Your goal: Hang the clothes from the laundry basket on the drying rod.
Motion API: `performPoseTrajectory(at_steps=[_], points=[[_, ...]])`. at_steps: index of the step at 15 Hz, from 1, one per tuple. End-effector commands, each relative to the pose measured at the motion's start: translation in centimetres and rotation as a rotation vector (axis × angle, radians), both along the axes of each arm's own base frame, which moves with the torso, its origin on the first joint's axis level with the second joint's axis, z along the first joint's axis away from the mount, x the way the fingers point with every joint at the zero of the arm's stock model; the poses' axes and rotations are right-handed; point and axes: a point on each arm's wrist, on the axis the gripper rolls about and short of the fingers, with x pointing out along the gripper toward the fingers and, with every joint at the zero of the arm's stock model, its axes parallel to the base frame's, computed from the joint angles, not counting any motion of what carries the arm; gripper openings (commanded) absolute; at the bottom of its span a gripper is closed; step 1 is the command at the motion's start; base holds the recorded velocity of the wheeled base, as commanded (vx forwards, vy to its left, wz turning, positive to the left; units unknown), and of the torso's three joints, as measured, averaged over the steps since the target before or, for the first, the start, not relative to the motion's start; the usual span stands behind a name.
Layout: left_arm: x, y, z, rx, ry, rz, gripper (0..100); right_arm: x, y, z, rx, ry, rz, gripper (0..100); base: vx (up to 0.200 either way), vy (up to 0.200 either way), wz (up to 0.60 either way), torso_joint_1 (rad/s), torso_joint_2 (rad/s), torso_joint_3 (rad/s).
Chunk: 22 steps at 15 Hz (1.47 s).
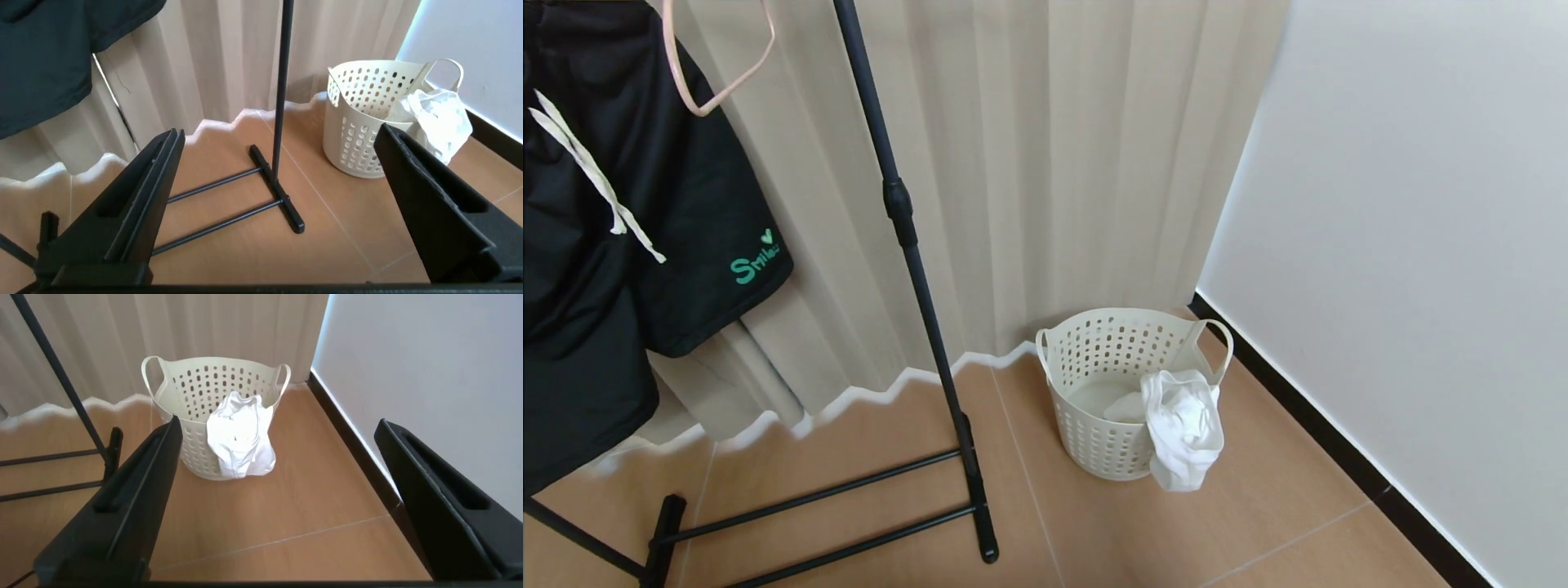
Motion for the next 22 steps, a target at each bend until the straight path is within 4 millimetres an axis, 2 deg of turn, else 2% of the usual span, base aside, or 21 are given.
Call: performPoseTrajectory(at_steps=[1,22], points=[[0.01,0.0,0.0,0.0,0.002,0.0,100,0.01,0.0,0.01,0.0,0.001,0.001,100,0.0,0.0,0.0,-0.002,0.01,-0.198],[0.01,0.0,0.0,0.0,0.002,0.0,100,0.01,0.0,0.01,0.001,0.001,0.001,100,0.0,0.0,0.0,0.003,0.0,-0.189]])
